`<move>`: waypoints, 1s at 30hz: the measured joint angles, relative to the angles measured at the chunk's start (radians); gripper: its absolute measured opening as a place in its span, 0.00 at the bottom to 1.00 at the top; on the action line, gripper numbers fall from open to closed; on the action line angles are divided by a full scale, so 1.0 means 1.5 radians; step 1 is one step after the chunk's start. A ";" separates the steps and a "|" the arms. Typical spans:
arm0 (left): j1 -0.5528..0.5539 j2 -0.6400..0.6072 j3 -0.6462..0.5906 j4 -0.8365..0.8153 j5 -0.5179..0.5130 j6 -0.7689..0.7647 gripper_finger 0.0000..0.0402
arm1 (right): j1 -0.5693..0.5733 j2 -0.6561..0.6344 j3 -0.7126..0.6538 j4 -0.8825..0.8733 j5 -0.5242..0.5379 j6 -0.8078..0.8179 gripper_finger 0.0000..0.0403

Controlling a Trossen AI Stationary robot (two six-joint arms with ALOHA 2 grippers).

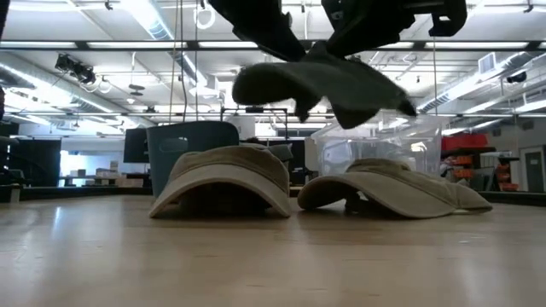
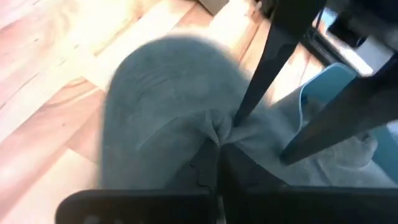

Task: Pick & Place hat
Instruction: Put the black cap into the blue bin

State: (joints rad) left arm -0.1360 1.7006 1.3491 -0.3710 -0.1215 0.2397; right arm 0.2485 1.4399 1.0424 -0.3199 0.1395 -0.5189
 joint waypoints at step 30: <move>0.004 0.013 0.001 -0.007 0.062 -0.043 0.11 | 0.000 0.008 0.000 0.021 0.056 -0.113 0.01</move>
State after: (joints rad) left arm -0.1299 1.7206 1.3506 -0.3818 -0.0284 0.1756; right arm 0.2481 1.4521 1.0424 -0.2882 0.2241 -0.6888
